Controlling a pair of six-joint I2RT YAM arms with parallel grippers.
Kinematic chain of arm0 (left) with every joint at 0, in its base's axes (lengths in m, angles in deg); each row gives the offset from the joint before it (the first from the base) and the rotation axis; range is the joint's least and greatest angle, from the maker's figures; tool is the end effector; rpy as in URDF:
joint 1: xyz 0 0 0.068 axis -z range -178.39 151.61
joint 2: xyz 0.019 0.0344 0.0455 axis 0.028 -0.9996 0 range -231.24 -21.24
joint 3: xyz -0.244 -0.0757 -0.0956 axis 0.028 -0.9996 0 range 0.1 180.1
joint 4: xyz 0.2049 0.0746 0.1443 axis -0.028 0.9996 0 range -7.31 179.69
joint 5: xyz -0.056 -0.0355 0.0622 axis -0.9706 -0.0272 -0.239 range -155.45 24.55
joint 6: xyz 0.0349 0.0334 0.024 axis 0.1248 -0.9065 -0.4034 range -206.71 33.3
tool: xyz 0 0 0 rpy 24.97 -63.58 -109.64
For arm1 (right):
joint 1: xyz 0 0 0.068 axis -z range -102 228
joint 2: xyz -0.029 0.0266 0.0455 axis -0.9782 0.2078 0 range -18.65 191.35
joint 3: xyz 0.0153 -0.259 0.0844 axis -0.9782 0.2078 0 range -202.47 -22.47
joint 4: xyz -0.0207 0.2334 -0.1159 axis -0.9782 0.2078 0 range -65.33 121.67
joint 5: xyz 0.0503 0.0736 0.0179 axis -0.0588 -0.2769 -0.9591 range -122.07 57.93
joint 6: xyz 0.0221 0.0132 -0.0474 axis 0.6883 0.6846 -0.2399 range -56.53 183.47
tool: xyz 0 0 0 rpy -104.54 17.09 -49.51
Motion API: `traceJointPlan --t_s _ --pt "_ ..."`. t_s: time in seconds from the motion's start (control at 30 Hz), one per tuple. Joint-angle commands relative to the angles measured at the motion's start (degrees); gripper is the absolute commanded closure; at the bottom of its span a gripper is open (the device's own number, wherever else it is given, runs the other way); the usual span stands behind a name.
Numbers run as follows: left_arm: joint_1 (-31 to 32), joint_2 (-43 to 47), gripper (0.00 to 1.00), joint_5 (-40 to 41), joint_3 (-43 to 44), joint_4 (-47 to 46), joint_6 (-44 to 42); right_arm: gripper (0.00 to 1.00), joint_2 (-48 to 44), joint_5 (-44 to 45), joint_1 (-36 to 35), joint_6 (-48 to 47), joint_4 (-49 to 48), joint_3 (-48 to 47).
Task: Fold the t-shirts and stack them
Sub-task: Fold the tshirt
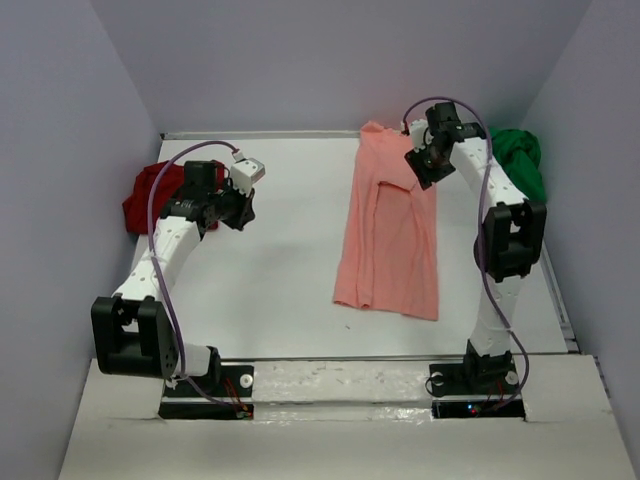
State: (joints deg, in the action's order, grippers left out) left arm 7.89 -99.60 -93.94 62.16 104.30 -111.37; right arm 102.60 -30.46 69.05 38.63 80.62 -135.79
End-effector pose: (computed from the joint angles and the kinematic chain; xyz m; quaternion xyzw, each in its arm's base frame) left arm 0.2981 -0.0499 0.2960 0.3365 0.8104 -0.1502 0.4555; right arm 0.4507 0.0700 0.2665 -0.2801 0.9329 -0.0448 0.2219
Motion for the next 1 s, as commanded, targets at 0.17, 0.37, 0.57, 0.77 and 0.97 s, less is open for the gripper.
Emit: traceJointPlan --t_s 0.17,0.37,0.57,0.77,0.97 --pt "1.3 3.7 1.00 -3.4 -0.9 -1.7 -0.4 0.59 -16.7 -7.6 -0.3 1.4 2.9 9.4" --pt "1.4 5.4 1.00 -5.0 -3.4 -2.6 -0.8 0.90 -18.5 -16.7 -1.3 2.3 7.0 16.7" --pt "1.5 11.6 1.00 -4.6 -8.5 -5.6 -1.6 0.92 -22.6 -19.8 -2.9 3.4 6.6 28.1" --pt "1.5 14.4 1.00 -4.0 -10.0 -6.2 -2.2 0.98 -25.4 -17.4 -4.1 4.4 4.4 37.1" --pt "1.5 16.2 1.00 -4.5 -10.3 -6.4 -1.8 0.99 -25.2 -16.9 -5.1 5.1 3.6 40.6"
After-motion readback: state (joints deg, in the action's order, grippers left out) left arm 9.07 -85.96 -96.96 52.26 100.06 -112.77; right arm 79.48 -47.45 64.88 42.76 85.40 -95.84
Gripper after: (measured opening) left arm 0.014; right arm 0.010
